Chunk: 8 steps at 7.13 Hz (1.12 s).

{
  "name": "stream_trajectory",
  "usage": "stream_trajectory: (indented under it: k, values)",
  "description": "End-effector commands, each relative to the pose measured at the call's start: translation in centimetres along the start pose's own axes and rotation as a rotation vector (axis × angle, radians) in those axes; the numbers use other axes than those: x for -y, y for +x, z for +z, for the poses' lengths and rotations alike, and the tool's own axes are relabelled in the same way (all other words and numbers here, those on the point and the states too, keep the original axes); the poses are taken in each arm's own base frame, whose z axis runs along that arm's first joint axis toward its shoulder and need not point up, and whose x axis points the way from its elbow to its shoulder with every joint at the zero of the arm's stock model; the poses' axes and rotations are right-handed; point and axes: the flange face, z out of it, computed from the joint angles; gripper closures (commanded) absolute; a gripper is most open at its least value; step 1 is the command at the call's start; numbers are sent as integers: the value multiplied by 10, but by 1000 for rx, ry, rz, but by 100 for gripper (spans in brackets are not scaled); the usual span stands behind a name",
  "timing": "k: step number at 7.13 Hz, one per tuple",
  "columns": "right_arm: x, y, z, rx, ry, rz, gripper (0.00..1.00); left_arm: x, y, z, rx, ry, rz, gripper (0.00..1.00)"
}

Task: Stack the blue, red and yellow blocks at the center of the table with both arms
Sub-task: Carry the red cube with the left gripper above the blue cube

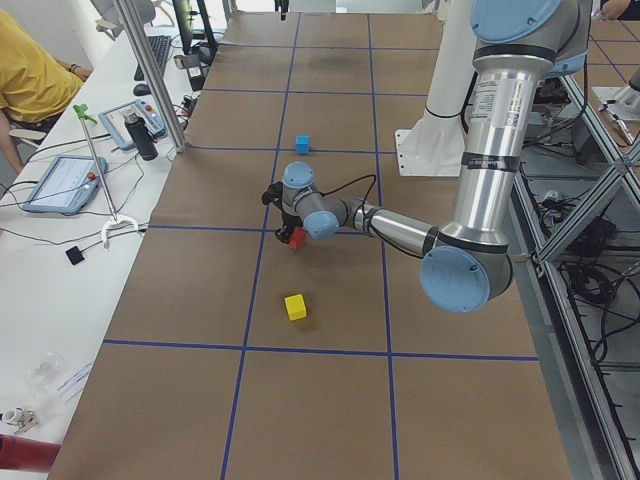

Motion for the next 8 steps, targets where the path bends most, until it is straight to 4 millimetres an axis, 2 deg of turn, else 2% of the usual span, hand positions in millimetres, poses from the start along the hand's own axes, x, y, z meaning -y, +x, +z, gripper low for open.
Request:
stream_trajectory:
  k: [1,3,4,5,7,8]
  values:
    - [-41,33,13,-16,-33,66,1,69,32,-29,-14,43,-203,100]
    - [-97,58,28,-17,-76,130,0,155,89,-61,-22,44,-383,100]
    - [-116,67,31,-22,-89,157,0,183,128,-68,-25,22,-447,100]
    - [-120,77,15,-39,-70,182,0,201,192,-56,-42,-4,-514,100]
    - [-127,80,16,-48,-78,192,0,245,277,-45,-31,-5,-600,100]
    - [-131,81,18,-50,-80,194,0,264,310,-33,-8,5,-619,100]
